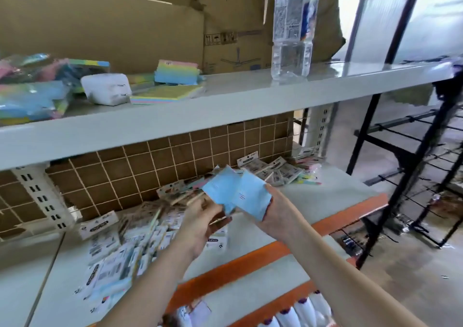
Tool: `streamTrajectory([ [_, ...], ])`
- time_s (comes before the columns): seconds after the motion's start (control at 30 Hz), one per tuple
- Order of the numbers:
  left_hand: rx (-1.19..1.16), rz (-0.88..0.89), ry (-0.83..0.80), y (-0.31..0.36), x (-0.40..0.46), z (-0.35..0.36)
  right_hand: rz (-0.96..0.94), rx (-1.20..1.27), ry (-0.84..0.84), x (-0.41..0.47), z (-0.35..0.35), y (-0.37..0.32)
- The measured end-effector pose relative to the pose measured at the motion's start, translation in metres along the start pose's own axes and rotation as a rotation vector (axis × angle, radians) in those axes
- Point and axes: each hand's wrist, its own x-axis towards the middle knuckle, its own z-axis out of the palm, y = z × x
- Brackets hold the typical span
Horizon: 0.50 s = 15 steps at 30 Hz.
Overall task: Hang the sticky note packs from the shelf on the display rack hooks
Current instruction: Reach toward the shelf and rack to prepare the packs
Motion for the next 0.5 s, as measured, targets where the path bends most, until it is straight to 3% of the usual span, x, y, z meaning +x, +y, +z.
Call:
streamTrajectory([
  [0.13,0.148,-0.080,-0.145,-0.024,-0.017,0.063,-0.045,0.063,0.045,-0.031,-0.044,-0.036],
  [0.3,0.117,-0.139,-0.291,-0.047,-0.026,0.144,-0.267,-0.070,0.126,-0.074,-0.107,-0.082],
  [0.43,0.007,-0.210,-0.509,-0.061,-0.027,0.210,-0.404,-0.122,0.201,-0.115,-0.157,-0.124],
  [0.5,0.070,-0.240,-0.585,-0.068,-0.028,0.244,-0.456,-0.173,0.264,-0.135,-0.181,-0.142],
])
